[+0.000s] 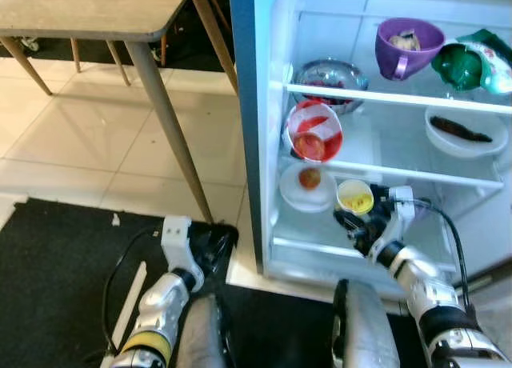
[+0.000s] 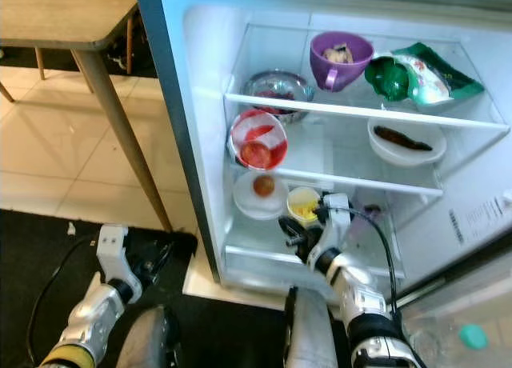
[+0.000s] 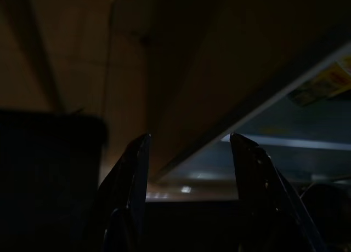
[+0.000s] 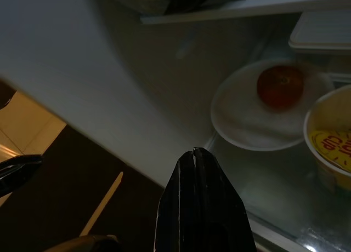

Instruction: Restocking fridge

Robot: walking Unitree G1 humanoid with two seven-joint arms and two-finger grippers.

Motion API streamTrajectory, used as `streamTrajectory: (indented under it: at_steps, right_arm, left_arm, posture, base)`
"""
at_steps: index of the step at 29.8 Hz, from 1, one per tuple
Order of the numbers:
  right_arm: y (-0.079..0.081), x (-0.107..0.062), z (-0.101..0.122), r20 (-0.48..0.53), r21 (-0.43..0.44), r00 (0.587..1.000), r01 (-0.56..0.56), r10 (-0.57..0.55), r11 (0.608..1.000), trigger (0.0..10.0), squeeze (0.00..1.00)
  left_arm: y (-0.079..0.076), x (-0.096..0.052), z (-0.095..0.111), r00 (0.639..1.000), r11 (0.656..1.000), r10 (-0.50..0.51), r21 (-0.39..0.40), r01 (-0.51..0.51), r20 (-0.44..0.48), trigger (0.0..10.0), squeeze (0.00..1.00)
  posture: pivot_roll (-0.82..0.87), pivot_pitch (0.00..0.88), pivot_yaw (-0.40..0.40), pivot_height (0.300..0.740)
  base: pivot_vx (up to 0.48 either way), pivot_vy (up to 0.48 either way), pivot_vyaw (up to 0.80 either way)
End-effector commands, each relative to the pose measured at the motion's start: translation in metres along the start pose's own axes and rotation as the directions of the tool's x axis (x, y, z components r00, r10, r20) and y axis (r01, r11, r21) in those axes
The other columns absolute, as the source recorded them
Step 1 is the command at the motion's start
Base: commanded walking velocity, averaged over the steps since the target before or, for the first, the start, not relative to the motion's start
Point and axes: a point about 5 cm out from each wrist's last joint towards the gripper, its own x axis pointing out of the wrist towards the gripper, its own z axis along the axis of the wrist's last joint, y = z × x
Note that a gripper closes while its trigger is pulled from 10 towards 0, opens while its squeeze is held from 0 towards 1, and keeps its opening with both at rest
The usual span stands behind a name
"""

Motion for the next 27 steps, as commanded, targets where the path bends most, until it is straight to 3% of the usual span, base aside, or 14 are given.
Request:
streamTrajectory:
  at_steps: [1,7,13,14,19,22,25,27]
  right_arm:
    - [-0.003,-0.007,-0.016,-0.042,0.026,0.999,0.035,-0.034,0.999,10.0,0.0]
    - [-0.012,-0.019,-0.035,-0.1,0.052,0.985,0.148,-0.142,0.988,10.0,0.0]
    - [-0.023,-0.035,-0.054,-0.181,0.075,0.943,0.296,-0.279,0.952,10.0,0.0]
    - [-0.026,-0.047,-0.067,-0.229,0.091,0.915,0.36,-0.332,0.929,10.0,0.0]
    - [-0.029,-0.06,-0.08,-0.263,0.116,0.893,0.405,-0.365,0.907,10.0,0.0]
    - [-0.03,-0.073,-0.093,-0.305,0.13,0.869,0.442,-0.389,0.887,10.0,0.0]
    - [-0.03,-0.077,-0.097,-0.318,0.135,0.861,0.456,-0.397,0.88,10.0,0.0]
    - [-0.029,-0.085,-0.106,-0.357,0.131,0.834,0.49,-0.42,0.862,10.0,0.0]
  left_arm:
    - [0.013,-0.011,-0.011,0.996,0.998,0.058,0.011,-0.058,-0.061,10.0,0.0]
    - [0.024,-0.024,-0.029,0.981,0.992,0.125,0.007,-0.125,-0.148,10.0,0.0]
    - [0.031,-0.038,-0.045,0.958,0.983,0.178,0.004,-0.182,-0.225,10.0,0.0]
    - [0.037,-0.052,-0.059,0.93,0.972,0.224,0.0,-0.234,-0.291,10.0,0.0]
    - [0.042,-0.069,-0.075,0.892,0.957,0.269,-0.001,-0.289,-0.362,10.0,0.0]
    - [0.044,-0.087,-0.093,0.849,0.941,0.306,0.0,-0.339,-0.432,10.0,0.0]
    - [0.044,-0.091,-0.096,0.839,0.938,0.311,0.0,-0.348,-0.447,10.0,0.0]
    - [0.043,-0.098,-0.104,0.815,0.928,0.325,-0.001,-0.371,-0.48,10.0,0.0]
  posture:
    - [0.01,0.099,0.019,0.629]
    - [0.01,0.089,0.023,0.654]
    - [0.01,0.087,0.024,0.658]
    - [0.01,0.082,0.027,0.658]
    - [0.01,0.078,0.027,0.658]
    - [0.01,0.073,0.03,0.678]
    - [0.0,0.07,0.029,0.683]
    - [0.0,0.064,0.027,0.698]
  base:
    - [0.0,0.0,0.0]
    - [0.0,0.0,0.0]
    - [0.0,0.0,0.0]
    - [0.0,0.0,0.0]
    - [0.0,0.0,0.0]
    - [0.0,0.0,0.0]
    - [0.0,0.0,0.0]
    - [0.0,0.0,0.0]
